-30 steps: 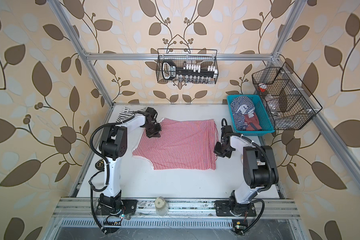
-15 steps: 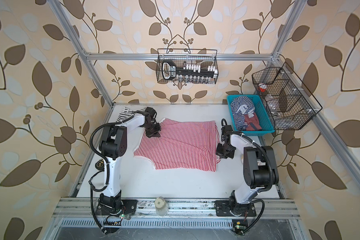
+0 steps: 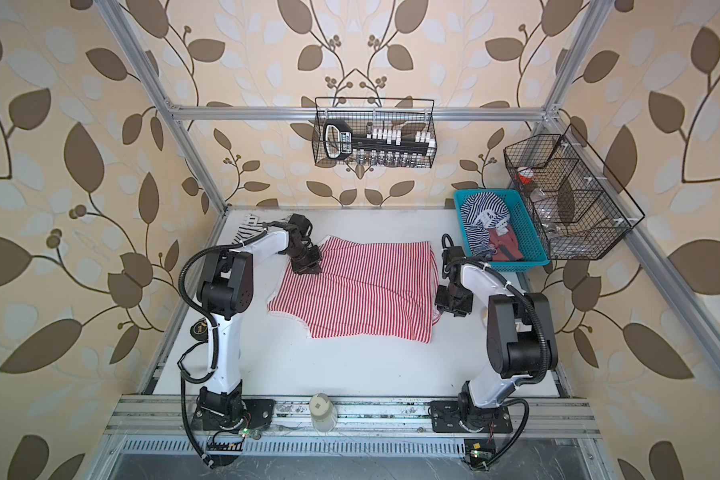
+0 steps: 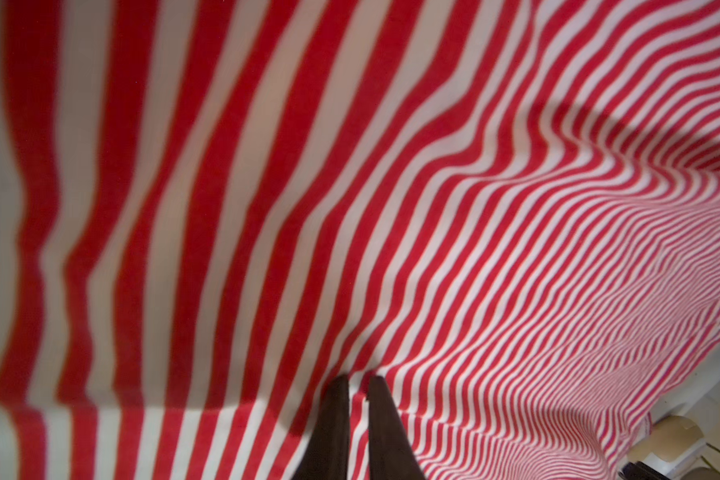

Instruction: Fold and stack the tank tops

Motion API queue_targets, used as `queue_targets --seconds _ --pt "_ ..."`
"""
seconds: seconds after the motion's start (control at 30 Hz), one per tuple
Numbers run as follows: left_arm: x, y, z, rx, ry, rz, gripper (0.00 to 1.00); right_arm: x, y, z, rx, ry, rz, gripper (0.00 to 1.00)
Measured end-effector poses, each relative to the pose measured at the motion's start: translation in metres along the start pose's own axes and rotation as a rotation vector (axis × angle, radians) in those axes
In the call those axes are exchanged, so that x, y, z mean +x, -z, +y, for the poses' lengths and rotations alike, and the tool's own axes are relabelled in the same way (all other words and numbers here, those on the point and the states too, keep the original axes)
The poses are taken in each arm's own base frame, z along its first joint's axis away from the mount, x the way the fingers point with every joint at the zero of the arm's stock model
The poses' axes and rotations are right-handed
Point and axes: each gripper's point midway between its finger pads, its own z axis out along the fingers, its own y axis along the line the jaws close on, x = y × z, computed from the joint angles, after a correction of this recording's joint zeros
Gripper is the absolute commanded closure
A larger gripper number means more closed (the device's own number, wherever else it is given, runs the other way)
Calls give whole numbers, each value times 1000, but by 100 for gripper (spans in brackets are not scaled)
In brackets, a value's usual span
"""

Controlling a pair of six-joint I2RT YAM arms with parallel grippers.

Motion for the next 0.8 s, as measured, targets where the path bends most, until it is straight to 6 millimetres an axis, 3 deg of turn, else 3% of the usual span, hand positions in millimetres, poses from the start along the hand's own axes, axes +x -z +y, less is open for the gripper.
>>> queue_targets --seconds 0.1,0.23,0.43,0.53,0.63,0.8 --pt "7 1 -6 0 -20 -3 74 9 20 18 -76 24 -65 60" --pt "35 7 -7 -18 -44 25 73 32 38 37 -186 51 -110 57" --pt "85 52 -7 -29 -100 9 71 82 16 41 -222 56 -26 51" --pt "111 70 -4 -35 -136 -4 71 94 5 36 -218 31 2 49" --pt "139 67 5 -55 -161 32 72 94 1 37 -228 17 -2 48" --pt "182 43 35 -133 -165 143 72 90 -3 45 -269 6 -20 48"
